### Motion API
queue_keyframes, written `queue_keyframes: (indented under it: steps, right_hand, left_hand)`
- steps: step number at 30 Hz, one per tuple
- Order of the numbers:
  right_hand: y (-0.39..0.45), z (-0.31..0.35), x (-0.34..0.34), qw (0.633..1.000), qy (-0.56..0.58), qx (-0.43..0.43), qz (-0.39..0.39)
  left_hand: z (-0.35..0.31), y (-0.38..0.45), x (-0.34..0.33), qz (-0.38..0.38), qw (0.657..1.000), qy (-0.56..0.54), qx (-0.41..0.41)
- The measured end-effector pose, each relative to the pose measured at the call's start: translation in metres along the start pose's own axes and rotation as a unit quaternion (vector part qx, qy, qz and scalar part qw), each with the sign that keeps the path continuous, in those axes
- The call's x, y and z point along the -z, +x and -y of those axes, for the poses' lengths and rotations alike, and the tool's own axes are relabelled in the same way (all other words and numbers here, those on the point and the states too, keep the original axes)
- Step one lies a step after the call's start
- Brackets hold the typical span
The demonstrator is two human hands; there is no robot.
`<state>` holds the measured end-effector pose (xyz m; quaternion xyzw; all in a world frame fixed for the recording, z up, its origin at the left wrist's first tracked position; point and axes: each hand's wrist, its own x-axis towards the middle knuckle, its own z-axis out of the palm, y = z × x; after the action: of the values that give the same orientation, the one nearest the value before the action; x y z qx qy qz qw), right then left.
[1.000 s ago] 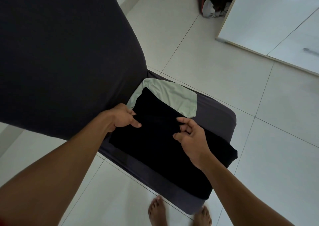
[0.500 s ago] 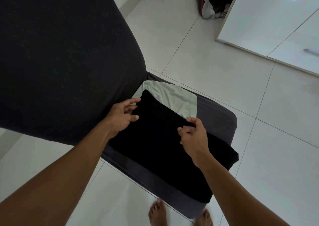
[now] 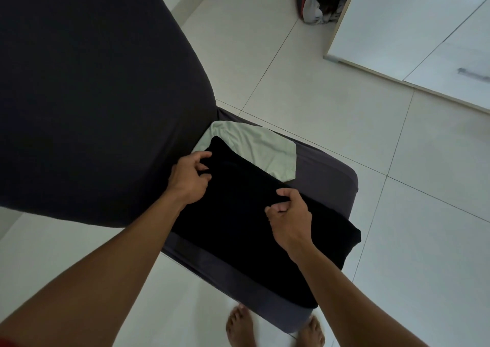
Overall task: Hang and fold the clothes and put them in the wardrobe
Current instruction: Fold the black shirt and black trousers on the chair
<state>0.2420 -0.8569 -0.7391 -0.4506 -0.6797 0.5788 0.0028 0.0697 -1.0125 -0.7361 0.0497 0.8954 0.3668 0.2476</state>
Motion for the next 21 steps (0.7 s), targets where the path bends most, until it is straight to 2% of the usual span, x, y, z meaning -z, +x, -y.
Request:
queue_keyframes:
  steps: [5,7,10,13,17,21]
  right_hand:
    - [-0.003,0.000,-0.001,0.993,-0.018,0.107,-0.045]
    - [-0.002,-0.005,-0.004,0.993,-0.048,0.092,-0.052]
    - [0.001,-0.009,-0.008,0.996,-0.076,0.029,-0.033]
    - [0.005,-0.006,-0.009,0.996,-0.083,0.025,-0.034]
    - [0.009,0.000,-0.008,0.995,-0.095,0.023,-0.037]
    - [0.004,-0.006,-0.011,0.990,-0.067,0.068,-0.108]
  left_hand:
    - [-0.007,-0.004,0.000,-0.006,0.993,-0.081,-0.080]
    - [-0.002,-0.002,-0.001,-0.001,0.995,-0.063,-0.080]
    - [0.003,0.001,-0.006,0.001,0.998,0.034,-0.054]
    - [-0.001,0.001,-0.008,-0.020,0.999,0.021,-0.015]
    - [-0.005,0.002,-0.010,-0.058,0.997,0.010,-0.057]
    - [-0.005,0.001,-0.010,-0.087,0.992,0.041,-0.085]
